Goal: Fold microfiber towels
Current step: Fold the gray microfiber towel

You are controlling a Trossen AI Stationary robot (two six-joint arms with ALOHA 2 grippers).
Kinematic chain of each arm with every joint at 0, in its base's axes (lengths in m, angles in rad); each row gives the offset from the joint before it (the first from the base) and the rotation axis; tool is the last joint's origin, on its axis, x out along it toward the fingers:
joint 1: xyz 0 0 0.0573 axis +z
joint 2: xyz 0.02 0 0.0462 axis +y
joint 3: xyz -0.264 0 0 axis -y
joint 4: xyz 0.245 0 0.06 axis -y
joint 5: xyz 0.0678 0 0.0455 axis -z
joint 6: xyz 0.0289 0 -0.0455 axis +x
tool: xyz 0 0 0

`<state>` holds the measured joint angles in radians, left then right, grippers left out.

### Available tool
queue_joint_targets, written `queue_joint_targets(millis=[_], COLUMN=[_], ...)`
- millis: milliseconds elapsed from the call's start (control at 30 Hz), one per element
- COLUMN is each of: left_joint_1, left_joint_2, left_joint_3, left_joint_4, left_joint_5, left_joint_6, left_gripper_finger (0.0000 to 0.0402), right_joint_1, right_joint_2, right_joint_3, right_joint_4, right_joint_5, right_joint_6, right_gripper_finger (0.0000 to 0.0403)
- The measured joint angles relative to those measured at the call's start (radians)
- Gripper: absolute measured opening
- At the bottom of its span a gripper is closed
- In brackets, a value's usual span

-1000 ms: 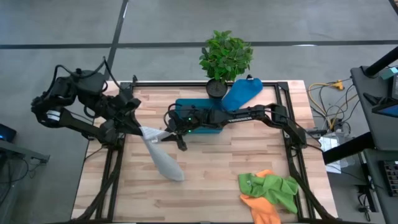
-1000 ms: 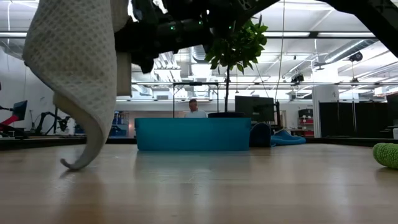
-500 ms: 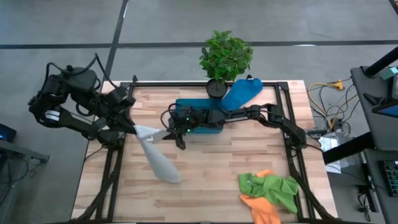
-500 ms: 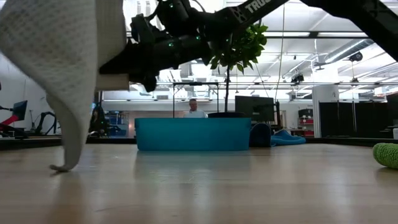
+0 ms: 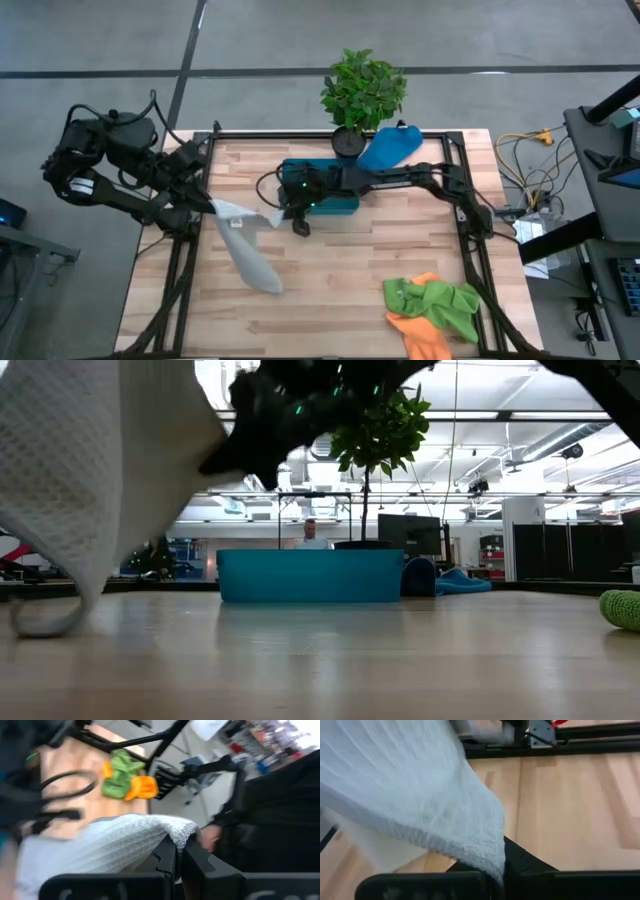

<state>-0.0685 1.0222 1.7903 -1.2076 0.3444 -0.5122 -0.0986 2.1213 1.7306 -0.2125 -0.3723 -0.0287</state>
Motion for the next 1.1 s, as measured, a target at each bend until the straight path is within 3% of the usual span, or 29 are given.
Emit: queue_joint_targets(millis=[400, 667, 900, 1100], left_joint_1=[0.001, 0.0, 0.0, -0.01], left_joint_2=[0.001, -0.014, -0.017, -0.03], left_joint_3=[-0.011, -0.015, -0.043, -0.204], left_joint_4=[-0.041, -0.069, -0.059, -0.047], left_joint_5=[-0.182, -0.355, -0.345, -0.263], left_joint_6=[0.241, 0.336, 0.32, 0.253], left_gripper_finger=[0.0, 0.0, 0.0, 0.0], right_joint_1=[0.0, 0.001, 0.048, 0.158], right_joint_2=[-0.307, -0.443, -0.54, -0.575], right_joint_3=[0.003, 0.002, 0.002, 0.001], right_joint_4=[-0.569, -0.794, -0.967, -1.043], right_joint_5=[0.215, 0.243, 0.235, 0.235], right_joint_6=[-0.149, -0.098, 0.007, 0.122], right_gripper_finger=[0.0009, 0.0008, 0.0008, 0.0008])
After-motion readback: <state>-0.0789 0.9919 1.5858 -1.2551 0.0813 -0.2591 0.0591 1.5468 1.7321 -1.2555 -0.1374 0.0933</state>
